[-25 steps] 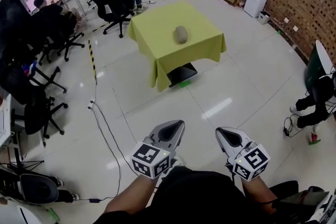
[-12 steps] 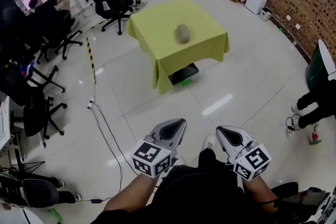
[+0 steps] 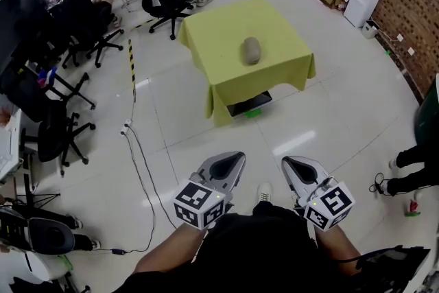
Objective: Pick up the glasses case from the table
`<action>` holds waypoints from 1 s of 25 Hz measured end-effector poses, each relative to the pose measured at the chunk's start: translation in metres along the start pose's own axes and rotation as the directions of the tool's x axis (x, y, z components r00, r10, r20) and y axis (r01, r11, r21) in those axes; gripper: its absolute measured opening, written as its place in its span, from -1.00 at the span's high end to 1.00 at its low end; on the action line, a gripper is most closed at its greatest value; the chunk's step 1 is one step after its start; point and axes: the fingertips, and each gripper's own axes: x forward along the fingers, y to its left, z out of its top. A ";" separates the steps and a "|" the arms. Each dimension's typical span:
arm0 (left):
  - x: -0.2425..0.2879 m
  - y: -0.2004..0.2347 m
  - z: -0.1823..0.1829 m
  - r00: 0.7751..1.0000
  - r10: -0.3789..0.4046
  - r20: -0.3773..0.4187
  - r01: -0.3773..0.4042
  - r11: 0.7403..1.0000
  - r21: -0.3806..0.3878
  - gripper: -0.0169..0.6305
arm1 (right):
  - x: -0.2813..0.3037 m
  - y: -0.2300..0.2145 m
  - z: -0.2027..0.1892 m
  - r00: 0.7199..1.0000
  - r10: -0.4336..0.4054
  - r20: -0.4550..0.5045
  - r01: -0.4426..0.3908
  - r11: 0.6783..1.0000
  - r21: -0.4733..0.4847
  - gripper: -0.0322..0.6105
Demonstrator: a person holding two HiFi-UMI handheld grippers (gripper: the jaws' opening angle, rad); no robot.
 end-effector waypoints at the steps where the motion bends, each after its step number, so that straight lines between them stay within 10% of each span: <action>1: 0.010 0.002 0.004 1.000 0.008 0.005 -0.009 1.000 0.000 0.92 | 0.002 -0.011 0.003 1.000 0.006 0.003 -0.006 1.000 -0.001 0.89; 25: 0.167 0.023 0.055 0.987 0.161 -0.014 -0.161 0.987 -0.016 0.92 | 0.030 -0.194 0.031 0.992 0.128 0.011 -0.129 0.991 0.041 0.89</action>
